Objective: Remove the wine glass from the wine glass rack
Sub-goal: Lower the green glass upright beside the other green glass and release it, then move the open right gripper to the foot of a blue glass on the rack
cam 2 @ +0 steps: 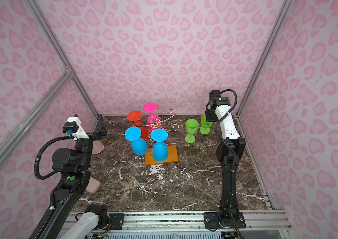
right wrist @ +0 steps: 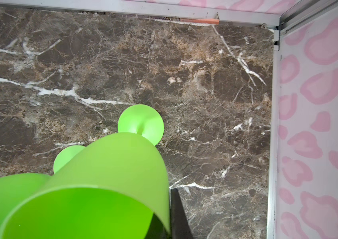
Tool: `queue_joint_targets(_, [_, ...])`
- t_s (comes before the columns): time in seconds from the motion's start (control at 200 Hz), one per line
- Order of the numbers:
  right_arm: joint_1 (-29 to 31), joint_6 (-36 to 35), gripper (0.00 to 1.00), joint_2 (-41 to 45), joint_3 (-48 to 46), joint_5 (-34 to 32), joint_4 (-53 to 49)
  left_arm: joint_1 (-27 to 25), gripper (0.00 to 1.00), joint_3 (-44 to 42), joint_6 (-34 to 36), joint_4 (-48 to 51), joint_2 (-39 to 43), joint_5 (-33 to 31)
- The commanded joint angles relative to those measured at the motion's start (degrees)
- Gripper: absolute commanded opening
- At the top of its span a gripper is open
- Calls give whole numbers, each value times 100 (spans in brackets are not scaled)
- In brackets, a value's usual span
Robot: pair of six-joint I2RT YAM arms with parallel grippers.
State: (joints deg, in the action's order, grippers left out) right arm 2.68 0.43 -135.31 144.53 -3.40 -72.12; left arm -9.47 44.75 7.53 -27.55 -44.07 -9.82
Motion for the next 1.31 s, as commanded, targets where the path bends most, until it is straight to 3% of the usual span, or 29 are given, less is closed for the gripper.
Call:
queue_joint_targets(0.0, [-13, -25, 0, -112, 31, -1, 29, 16, 97, -2, 3, -184, 0, 24])
queue_joint_targets(0.245, [-5, -16, 4, -176, 42, 3, 11, 34, 97, 13, 3, -137, -12, 33])
queue_joint_targets(0.61, [-16, 24, 30, -148, 66, 74, 39, 60, 97, 3, -19, -110, 0, 51])
queue_joint_targets(0.995, [-109, 415, 39, 391, 150, 382, 347, 82, 97, -20, -141, -76, 18, 33])
queue_joint_targets(1.16, [-162, 745, 40, 1211, -242, 1100, 836, 104, 97, -4, -275, -44, 18, -10])
queue_joint_targets(1.3, [-167, 1150, 43, 2433, -1780, 1893, 2068, 123, 97, -10, -401, 4, 24, -20])
